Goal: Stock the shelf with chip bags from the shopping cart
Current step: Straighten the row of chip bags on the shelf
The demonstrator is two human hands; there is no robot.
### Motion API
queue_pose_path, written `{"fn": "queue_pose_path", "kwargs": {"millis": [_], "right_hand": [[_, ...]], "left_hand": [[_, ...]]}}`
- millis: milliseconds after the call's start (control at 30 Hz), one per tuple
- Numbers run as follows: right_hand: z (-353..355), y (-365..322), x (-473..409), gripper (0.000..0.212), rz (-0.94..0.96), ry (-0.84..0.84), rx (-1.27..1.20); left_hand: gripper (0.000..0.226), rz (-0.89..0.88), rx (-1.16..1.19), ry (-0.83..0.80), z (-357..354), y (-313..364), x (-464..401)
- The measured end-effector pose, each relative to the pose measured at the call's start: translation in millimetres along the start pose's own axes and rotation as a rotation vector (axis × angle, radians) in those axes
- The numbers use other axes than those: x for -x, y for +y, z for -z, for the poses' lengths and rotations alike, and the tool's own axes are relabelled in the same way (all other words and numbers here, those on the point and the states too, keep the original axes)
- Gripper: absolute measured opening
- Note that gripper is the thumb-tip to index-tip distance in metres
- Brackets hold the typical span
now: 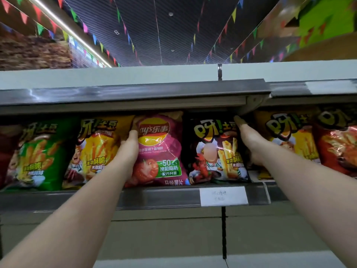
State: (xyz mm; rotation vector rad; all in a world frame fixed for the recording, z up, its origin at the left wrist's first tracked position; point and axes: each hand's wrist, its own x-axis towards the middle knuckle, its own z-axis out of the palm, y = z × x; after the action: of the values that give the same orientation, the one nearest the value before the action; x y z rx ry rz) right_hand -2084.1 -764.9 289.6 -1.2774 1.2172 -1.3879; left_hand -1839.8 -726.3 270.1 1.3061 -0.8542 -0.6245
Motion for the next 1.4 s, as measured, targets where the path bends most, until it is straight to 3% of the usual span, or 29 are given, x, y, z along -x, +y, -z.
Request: {"fn": "queue_pose_path", "kwargs": {"millis": [133,200,367,533,733,833,967,1167,1267,1400], "right_hand": [[-2.7,0.9,-1.5,0.065,-0.037,-0.044,0.027],[-10.9,4.0,1.4,0.055,-0.042,-0.083,0.033],[-19.2,7.0,-4.9,0.057,-0.033,-0.088,0.075],[-21.7,9.7,-9.5,0.053,0.016,-0.06,0.091],[-11.9,11.6,-9.1,0.059,0.095,0.045,0.167],[-16.0,8.3,-1.6,0.065,0.334,0.28,0.511],[-37.1,4.0,20.4,0.058,0.6,0.292,0.681],[-91.6,6.1,56.2,0.058,0.721,0.114,0.657],[-112.8,0.0,65.7,0.062,0.654,0.044,0.571],[-129.4,-9.4,61.4,0.065,0.511,0.073,0.485]], "left_hand": [[0.047,0.049,-0.022,-0.116,-1.5,3.4,-0.7],[0.05,0.037,-0.044,-0.15,-2.7,3.0,1.2],[0.069,0.05,-0.046,-0.144,-6.0,-2.9,-0.9],[0.123,-0.025,-0.148,-0.047,-14.2,-16.0,-29.2],[0.068,-0.142,-0.318,0.054,-0.9,11.4,28.1],[0.059,-0.258,-0.389,0.131,11.0,15.1,41.2],[0.044,-0.362,-0.386,0.291,33.2,17.9,51.8],[0.044,-0.355,-0.39,0.328,53.7,16.6,46.9],[0.053,-0.314,-0.396,0.342,68.1,14.4,30.5],[0.061,-0.236,-0.363,0.265,88.0,15.0,7.5]]}}
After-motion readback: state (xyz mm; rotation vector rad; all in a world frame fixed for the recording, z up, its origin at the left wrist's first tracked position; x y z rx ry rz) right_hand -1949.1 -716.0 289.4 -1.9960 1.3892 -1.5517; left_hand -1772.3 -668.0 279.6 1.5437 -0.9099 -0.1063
